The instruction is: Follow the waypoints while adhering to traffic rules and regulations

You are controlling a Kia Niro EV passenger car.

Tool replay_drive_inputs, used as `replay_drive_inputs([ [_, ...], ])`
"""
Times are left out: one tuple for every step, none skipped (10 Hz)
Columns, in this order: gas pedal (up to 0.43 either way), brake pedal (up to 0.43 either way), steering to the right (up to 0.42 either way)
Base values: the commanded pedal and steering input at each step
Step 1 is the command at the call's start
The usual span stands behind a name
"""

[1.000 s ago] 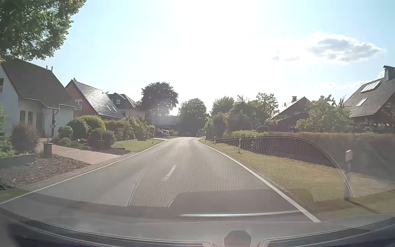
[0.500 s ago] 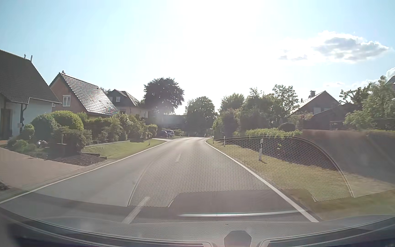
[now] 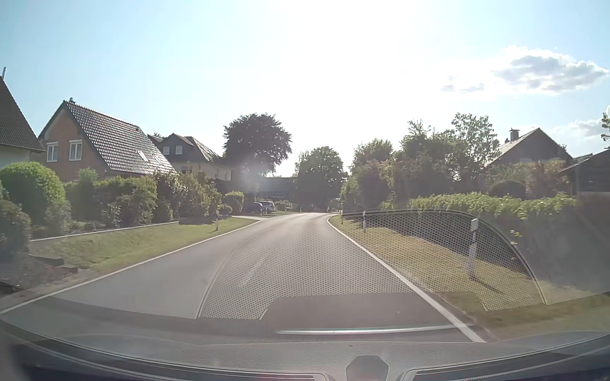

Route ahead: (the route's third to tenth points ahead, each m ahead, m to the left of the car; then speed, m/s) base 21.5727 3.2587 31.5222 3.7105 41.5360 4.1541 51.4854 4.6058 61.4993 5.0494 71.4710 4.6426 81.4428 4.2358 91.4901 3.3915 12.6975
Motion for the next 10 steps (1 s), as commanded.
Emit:
replay_drive_inputs([
  [0.150, 0.006, -0.016],
  [0.150, 0.006, -0.015],
  [0.150, 0.006, -0.014],
  [0.150, 0.006, -0.013],
  [0.150, 0.006, -0.010],
  [0.150, 0.006, -0.009],
  [0.150, 0.006, -0.009],
  [0.150, 0.006, -0.009],
  [0.150, 0.006, -0.008],
  [0.150, 0.006, -0.008],
])
